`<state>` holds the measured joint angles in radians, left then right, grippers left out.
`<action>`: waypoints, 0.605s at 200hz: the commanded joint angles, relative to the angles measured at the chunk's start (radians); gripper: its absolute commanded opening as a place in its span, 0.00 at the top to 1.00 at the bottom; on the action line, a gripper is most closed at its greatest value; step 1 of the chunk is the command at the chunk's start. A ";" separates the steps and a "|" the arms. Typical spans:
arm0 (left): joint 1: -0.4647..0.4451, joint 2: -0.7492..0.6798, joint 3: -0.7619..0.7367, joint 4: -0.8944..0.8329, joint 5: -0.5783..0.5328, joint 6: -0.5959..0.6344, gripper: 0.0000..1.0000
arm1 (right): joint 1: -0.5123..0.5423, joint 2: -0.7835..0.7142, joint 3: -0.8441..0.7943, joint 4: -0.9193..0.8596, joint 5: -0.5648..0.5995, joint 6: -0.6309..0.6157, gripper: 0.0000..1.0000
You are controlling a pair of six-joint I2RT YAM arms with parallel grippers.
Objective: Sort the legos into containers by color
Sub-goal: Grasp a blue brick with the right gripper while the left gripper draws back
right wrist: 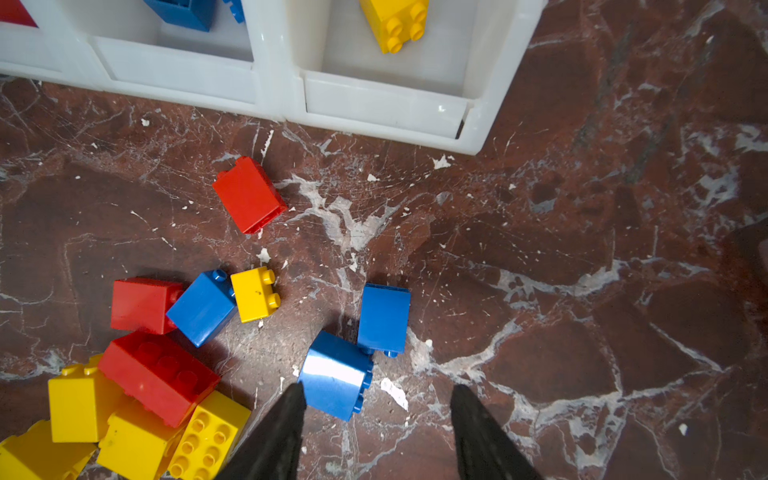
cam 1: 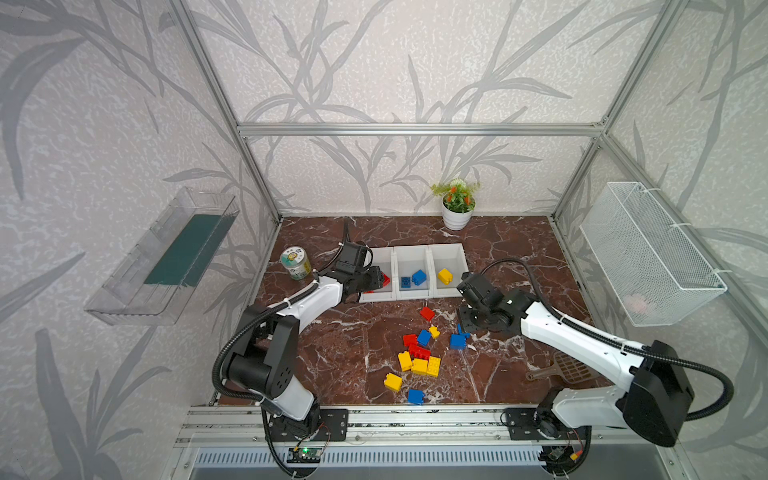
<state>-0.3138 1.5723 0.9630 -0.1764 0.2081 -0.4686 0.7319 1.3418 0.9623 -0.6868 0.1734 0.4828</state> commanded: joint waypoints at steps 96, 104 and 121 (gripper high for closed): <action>0.005 -0.154 -0.152 0.050 -0.012 -0.063 0.49 | 0.006 0.054 -0.058 0.034 -0.139 0.055 0.40; 0.005 -0.160 -0.157 0.052 -0.013 -0.064 0.49 | 0.010 0.058 -0.064 0.040 -0.142 0.061 0.39; 0.005 -0.174 -0.166 0.049 -0.017 -0.065 0.49 | 0.022 0.069 -0.071 0.041 -0.143 0.069 0.38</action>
<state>-0.3130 1.4425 0.8165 -0.1341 0.2073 -0.5194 0.7391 1.3899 0.9165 -0.6582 0.0559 0.5175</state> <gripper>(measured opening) 0.512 0.613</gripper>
